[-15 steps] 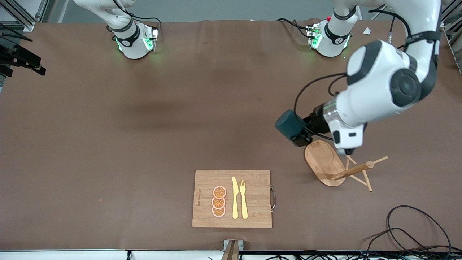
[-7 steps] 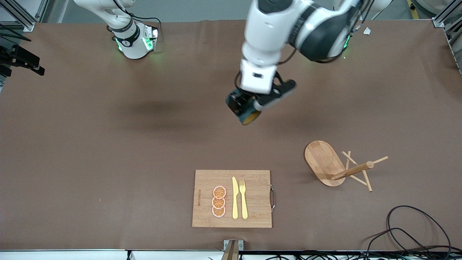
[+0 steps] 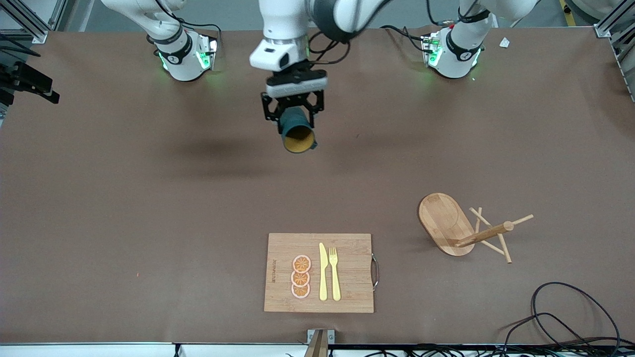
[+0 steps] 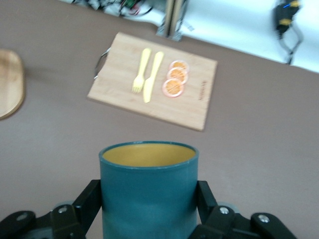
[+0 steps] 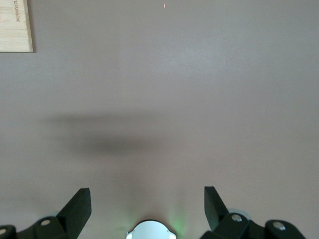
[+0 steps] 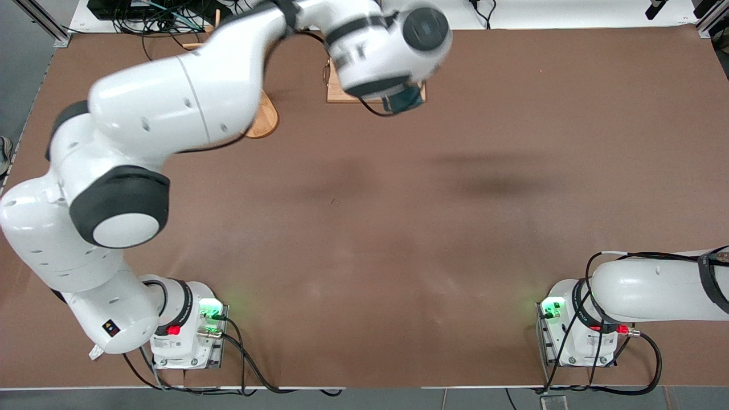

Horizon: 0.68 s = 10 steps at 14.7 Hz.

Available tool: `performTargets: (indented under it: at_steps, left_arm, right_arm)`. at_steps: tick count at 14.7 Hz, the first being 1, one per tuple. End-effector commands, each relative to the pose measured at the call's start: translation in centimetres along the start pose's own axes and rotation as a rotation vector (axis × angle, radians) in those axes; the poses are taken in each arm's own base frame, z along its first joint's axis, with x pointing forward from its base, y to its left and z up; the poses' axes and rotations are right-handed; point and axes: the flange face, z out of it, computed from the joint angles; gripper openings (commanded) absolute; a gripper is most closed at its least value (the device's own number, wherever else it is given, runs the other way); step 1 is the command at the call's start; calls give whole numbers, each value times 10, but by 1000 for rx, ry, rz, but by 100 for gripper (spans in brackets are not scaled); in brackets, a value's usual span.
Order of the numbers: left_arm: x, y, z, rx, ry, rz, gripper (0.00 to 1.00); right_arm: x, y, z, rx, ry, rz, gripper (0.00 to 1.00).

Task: Transfer cup from left to right arm and place
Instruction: 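Carry the teal mug to mid-table and lower it with the left gripper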

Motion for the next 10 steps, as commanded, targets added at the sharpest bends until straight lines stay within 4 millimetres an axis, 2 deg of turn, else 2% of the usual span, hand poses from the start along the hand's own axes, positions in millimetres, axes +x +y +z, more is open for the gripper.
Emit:
performTargets:
  at_steps: [1, 2, 4, 5, 7, 9, 10]
  left_arm:
    - [-49, 22, 11, -49, 146, 47, 58]
    - [-62, 26, 17, -61, 192, 56, 58]
    - [-99, 36, 42, -114, 280, 101, 58]
    - [-111, 38, 59, -128, 335, 128, 58]
    - [-134, 39, 91, -151, 424, 187, 58]
    - [-158, 38, 110, -192, 482, 182, 58]
    - [-179, 31, 126, -192, 495, 193, 58]
  right_arm:
    - [-1, 0, -3, -1, 2, 5, 100]
    - [-1, 0, -3, -1, 2, 5, 100]
    - [-2, 1, -3, -1, 2, 5, 100]
    - [-2, 1, -3, -1, 2, 5, 100]
    - [-1, 2, -3, -2, 1, 8, 100]
    - [-1, 2, -2, -1, -2, 17, 100]
    - [-1, 2, -2, -1, -2, 39, 100]
